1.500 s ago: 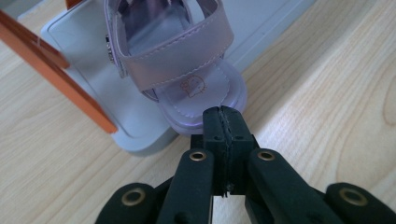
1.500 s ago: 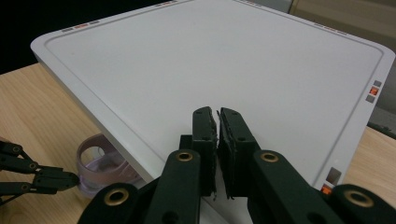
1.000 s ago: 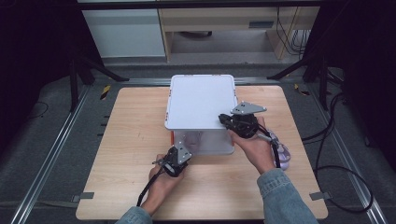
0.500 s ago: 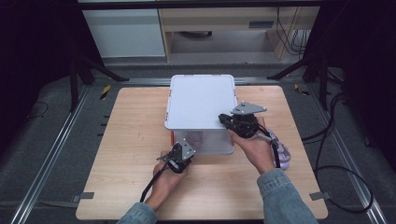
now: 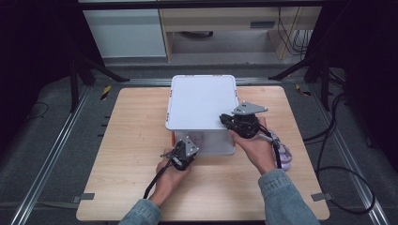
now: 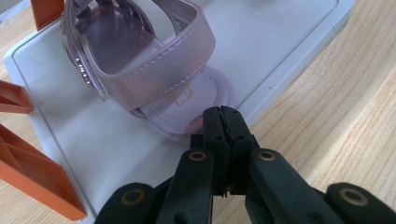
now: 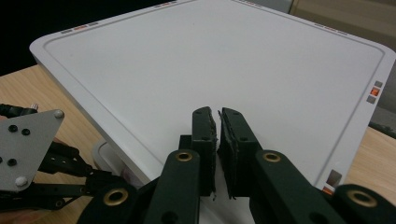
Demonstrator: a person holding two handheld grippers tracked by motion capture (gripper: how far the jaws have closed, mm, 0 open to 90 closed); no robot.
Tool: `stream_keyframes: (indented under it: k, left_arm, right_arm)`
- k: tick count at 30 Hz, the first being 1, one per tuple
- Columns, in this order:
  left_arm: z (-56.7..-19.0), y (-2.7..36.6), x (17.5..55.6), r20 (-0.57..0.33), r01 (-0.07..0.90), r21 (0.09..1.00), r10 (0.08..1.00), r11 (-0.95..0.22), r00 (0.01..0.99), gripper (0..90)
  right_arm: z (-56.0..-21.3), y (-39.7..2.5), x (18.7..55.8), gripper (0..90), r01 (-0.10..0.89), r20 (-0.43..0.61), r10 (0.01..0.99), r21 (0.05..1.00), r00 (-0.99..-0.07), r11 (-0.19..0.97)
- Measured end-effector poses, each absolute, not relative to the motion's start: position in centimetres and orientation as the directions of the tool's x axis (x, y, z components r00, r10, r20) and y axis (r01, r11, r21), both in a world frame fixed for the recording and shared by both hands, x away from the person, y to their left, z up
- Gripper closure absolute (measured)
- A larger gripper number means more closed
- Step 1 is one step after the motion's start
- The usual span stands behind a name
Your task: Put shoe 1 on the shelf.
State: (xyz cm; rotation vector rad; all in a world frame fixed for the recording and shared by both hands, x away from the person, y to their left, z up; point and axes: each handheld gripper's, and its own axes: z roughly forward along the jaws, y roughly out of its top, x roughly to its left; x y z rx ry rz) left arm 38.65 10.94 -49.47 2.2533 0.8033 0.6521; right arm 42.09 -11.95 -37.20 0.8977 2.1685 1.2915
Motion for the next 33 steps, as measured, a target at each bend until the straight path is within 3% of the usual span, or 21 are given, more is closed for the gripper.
stream_keyframes:
  k: [6,15,22,28,33]
  left_arm:
    - [-48.0,12.1,37.5,0.216,0.352,0.744,0.702,-0.569,0.679,81.9]
    - [-46.6,18.9,35.4,0.116,0.433,0.779,0.782,-0.454,0.613,55.5]
    - [-46.6,22.8,36.2,0.111,0.488,0.786,0.863,-0.38,0.492,34.5]
    - [-47.3,24.9,37.0,0.088,0.525,0.785,0.898,-0.329,0.432,25.9]
    - [-47.6,26.0,37.3,0.04,0.55,0.79,0.917,-0.272,0.397,24.8]
  right_arm:
    - [-36.9,-12.9,41.9,66.1,0.311,-0.019,0.76,0.906,-0.65,0.288]
    - [-35.5,-18.8,39.0,45.8,0.296,-0.046,0.839,0.924,-0.543,0.242]
    - [-37.2,-23.6,36.1,44.3,0.336,-0.058,0.881,0.911,-0.469,0.238]
    - [-40.8,-25.0,35.3,53.2,0.411,-0.071,0.886,0.867,-0.458,0.283]
    - [-43.9,-25.9,35.4,59.6,0.491,-0.078,0.903,0.818,-0.423,0.3]
